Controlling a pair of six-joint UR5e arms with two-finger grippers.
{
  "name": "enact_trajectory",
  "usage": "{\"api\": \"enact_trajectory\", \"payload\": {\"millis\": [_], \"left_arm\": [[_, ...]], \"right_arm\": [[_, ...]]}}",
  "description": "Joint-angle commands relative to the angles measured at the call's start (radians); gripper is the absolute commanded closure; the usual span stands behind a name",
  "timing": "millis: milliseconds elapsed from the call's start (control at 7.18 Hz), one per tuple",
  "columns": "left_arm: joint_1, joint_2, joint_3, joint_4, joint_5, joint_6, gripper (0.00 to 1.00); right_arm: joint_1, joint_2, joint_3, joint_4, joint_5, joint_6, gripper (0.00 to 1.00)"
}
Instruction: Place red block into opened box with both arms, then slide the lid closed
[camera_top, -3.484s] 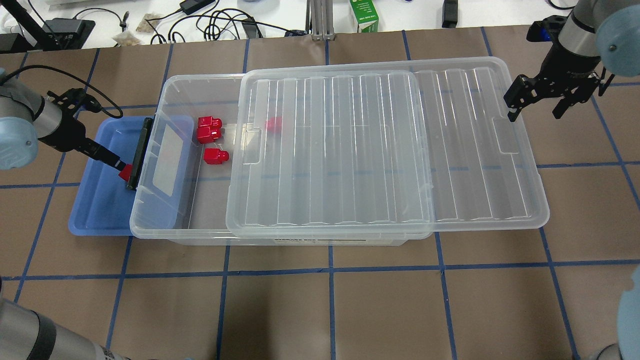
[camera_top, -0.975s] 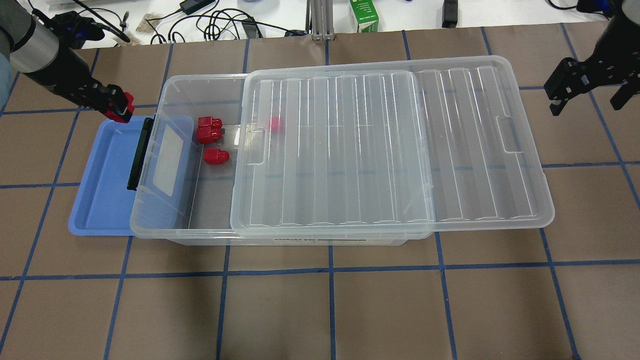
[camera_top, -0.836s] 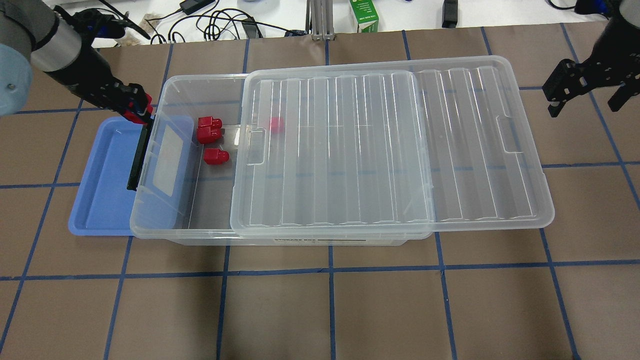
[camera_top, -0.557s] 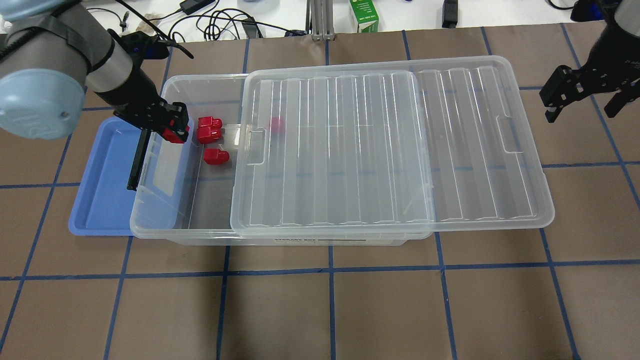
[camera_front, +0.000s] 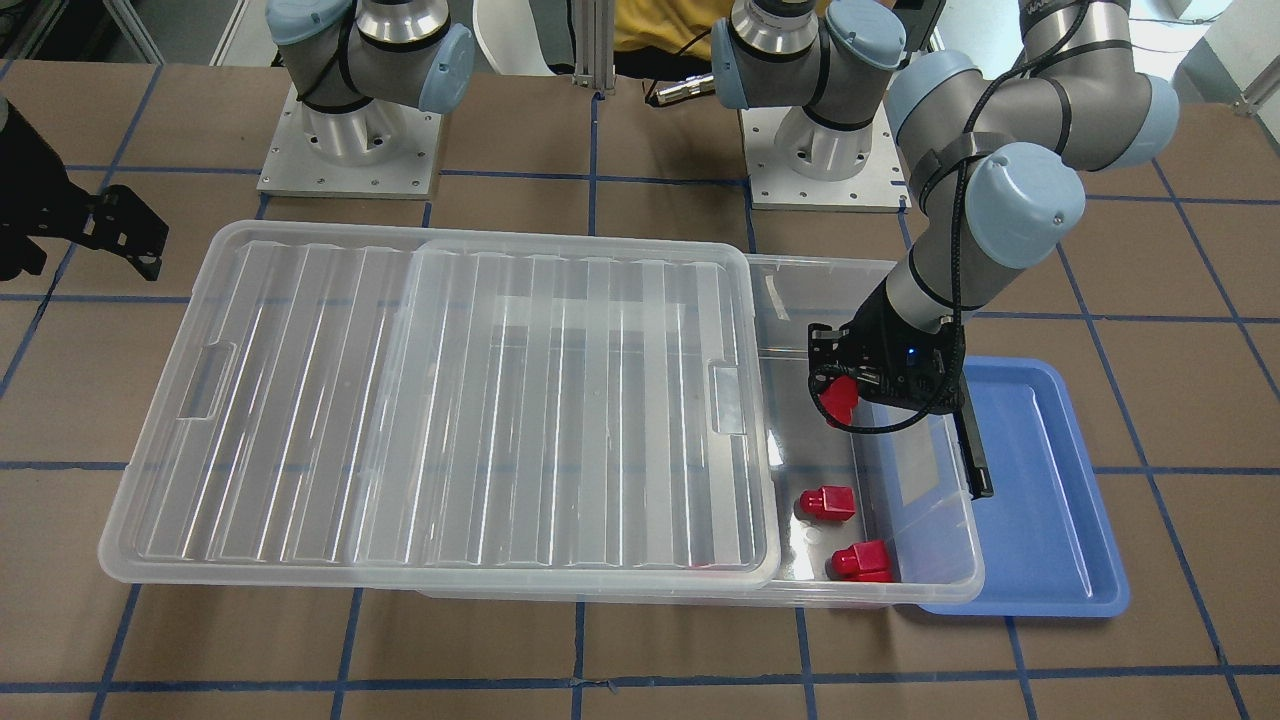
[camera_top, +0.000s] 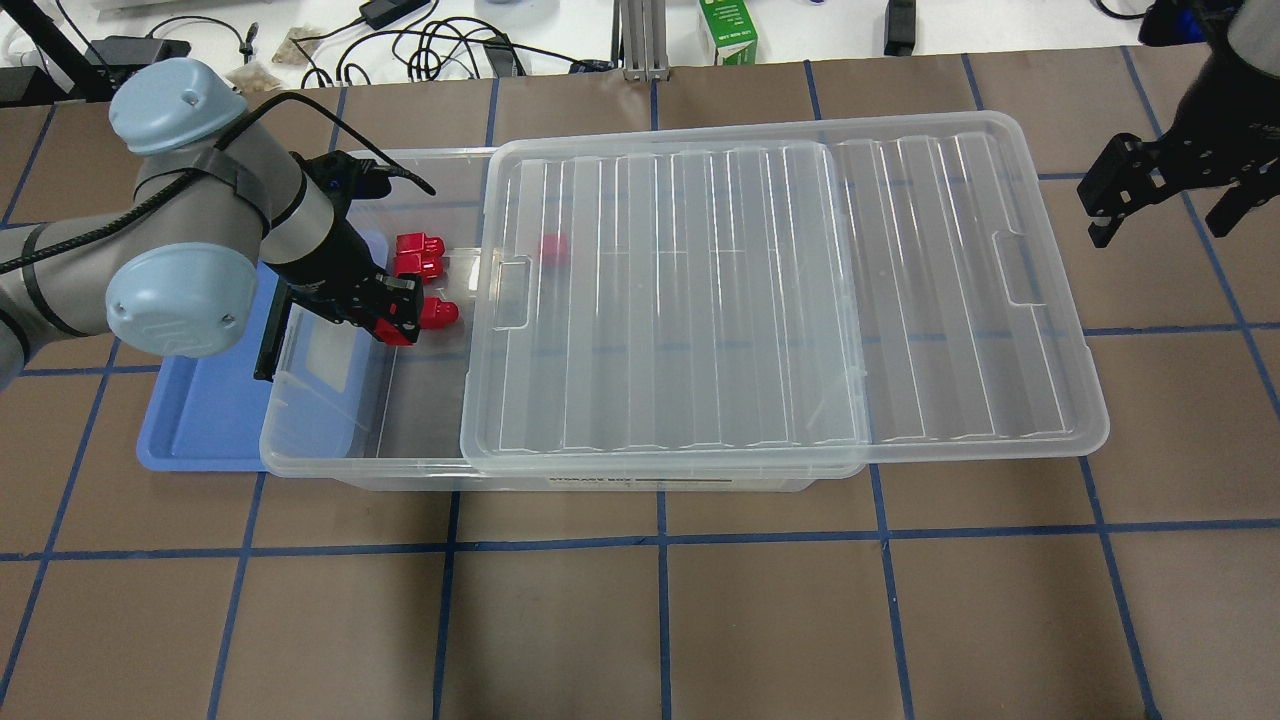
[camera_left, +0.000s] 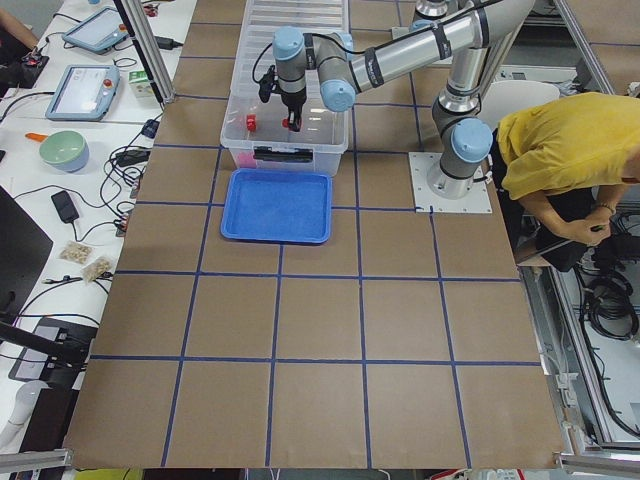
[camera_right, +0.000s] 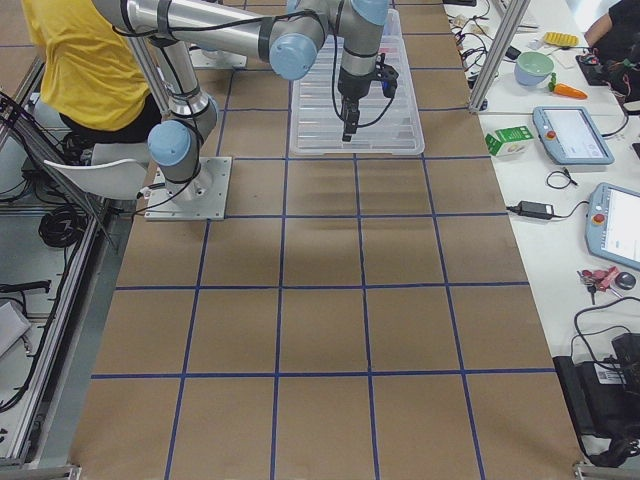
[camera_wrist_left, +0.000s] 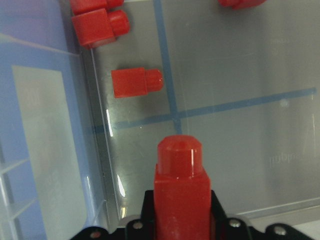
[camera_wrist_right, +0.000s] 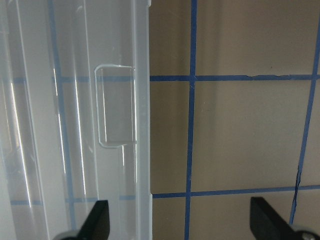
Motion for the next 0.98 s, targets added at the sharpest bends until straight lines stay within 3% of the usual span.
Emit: {"api": "enact_trajectory", "payload": {"millis": [0,279,836], "left_arm": [[-0.010,-0.049,-0.022,0.046,0.000,-0.027,0.91],[-0.018,-0.089,-0.053,0.129,0.003,-0.042,0.91],[-0.028,-0.136,-0.057,0.157,0.016,-0.065,0.91]], "right_arm": [[0.002,0.007,0.001,0.001,0.000,-0.005,0.00],[0.002,0.007,0.002,0.001,-0.002,-0.019,0.00],[0.002,-0.001,0.040,-0.020,0.000,-0.013,0.00]]}}
